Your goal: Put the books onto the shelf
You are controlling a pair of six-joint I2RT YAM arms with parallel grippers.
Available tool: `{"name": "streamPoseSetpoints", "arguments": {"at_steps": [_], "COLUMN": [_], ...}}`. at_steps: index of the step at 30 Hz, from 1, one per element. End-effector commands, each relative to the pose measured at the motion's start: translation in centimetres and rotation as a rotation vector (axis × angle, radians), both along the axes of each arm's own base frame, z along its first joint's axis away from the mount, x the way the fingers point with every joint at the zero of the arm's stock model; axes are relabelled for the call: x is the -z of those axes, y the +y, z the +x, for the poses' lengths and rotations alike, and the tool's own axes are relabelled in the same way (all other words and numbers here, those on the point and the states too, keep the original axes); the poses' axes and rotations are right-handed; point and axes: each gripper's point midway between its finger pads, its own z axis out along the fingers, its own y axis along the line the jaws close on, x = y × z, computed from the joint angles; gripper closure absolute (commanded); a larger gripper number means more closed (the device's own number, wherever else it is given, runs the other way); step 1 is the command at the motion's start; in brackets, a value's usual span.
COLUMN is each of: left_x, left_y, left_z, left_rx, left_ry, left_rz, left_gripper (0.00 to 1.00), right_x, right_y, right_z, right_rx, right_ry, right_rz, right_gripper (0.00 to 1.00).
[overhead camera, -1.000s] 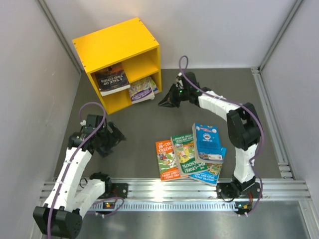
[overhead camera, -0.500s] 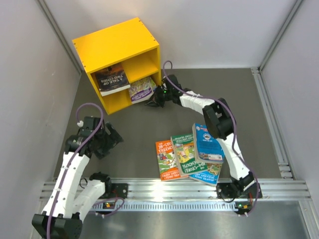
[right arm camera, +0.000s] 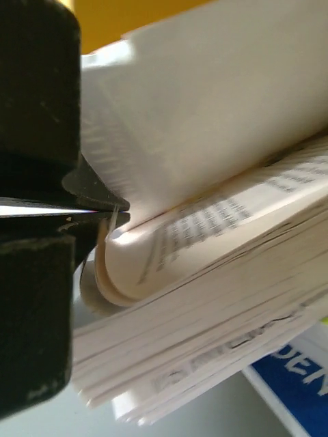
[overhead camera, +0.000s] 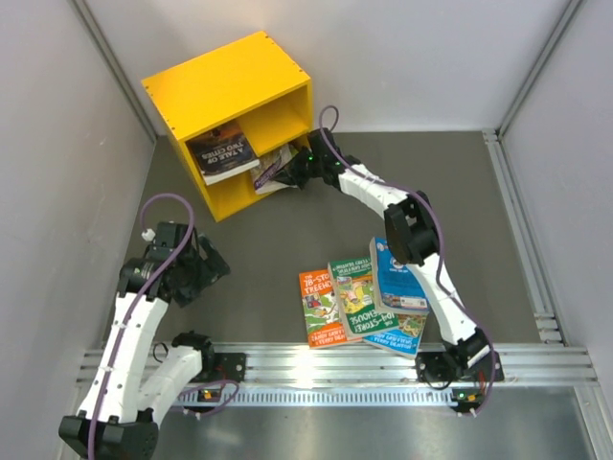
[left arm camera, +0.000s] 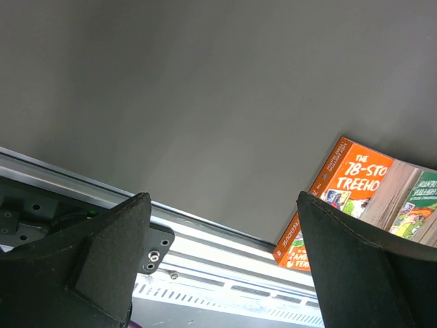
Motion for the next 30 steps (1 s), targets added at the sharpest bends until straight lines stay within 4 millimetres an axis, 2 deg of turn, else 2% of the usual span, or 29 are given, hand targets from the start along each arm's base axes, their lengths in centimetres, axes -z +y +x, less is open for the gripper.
{"name": "streamPoseSetpoints", "arguments": {"at_steps": [1, 2, 3, 4, 5, 6, 11, 12, 14, 15, 18, 20, 23, 26, 27, 29, 30], "left_x": [-0.5, -0.4, -0.3, -0.1, -0.1, 0.0, 0.8, 1.0, 1.1, 1.2, 1.5, 1.6, 1.6, 1.5, 1.4, 1.3, 1.3], "left_y": [0.3, 0.3, 0.2, 0.1, 0.0, -0.2, -0.8, -0.8, -1.1, -1.1, -1.2, -1.2, -1.2, -1.3, -1.3, -1.3, -1.2], "left_z": [0.3, 0.4, 0.5, 0.7, 0.8, 0.8, 1.4, 1.4, 1.5, 1.5, 1.6, 1.6, 1.7, 1.7, 1.7, 1.7, 1.7], "left_rx": [0.019, 0.021, 0.025, 0.027, 0.03, 0.031, 0.035, 0.034, 0.036, 0.033, 0.025, 0.021, 0.017, 0.016, 0.016, 0.016, 0.011], "left_ry": [0.001, 0.004, 0.006, 0.008, 0.01, 0.01, 0.016, 0.021, 0.018, 0.02, 0.019, 0.016, 0.013, 0.006, 0.004, -0.003, -0.005], "left_rz": [0.03, 0.028, 0.024, 0.021, 0.018, 0.01, -0.018, -0.023, -0.035, -0.039, -0.046, -0.049, -0.052, -0.053, -0.054, -0.055, -0.056], "left_gripper": [0.07, 0.07, 0.07, 0.07, 0.07, 0.08, 0.08, 0.08, 0.08, 0.09, 0.09, 0.09, 0.09, 0.09, 0.09, 0.09, 0.09], "right_x": [-0.3, -0.8, -3.3, -2.1, -2.4, -3.4, -6.8, -7.9, -8.8, -10.0, -11.4, -12.0, -11.8, -10.7, -8.5, -6.5, -4.7], "right_y": [-4.0, -4.5, -5.6, -6.3, -6.8, -8.2, -11.6, -12.9, -14.2, -15.4, -16.3, -16.1, -15.5, -14.9, -14.9, -15.2, -15.4], "right_z": [7.4, 7.7, 8.3, 7.9, 7.8, 7.7, 6.6, 6.4, 6.1, 6.0, 5.6, 5.1, 3.7, 1.4, 0.6, -0.4, -1.2], "right_rx": [0.141, 0.153, 0.173, 0.182, 0.188, 0.204, 0.231, 0.248, 0.268, 0.286, 0.28, 0.263, 0.22, 0.185, 0.182, 0.182, 0.182], "right_ry": [-0.157, -0.176, -0.231, -0.211, -0.22, -0.242, -0.321, -0.348, -0.37, -0.397, -0.42, -0.423, -0.407, -0.374, -0.315, -0.268, -0.226], "right_rz": [0.072, 0.076, 0.107, 0.094, 0.097, 0.107, 0.137, 0.148, 0.155, 0.169, 0.191, 0.194, 0.18, 0.138, 0.093, 0.045, 0.024], "right_gripper": [1.0, 1.0, 1.0, 1.0, 1.0, 1.0, 0.97, 0.94, 0.89, 0.8, 0.64, 0.62, 0.66, 0.92, 1.0, 1.0, 1.0]}}
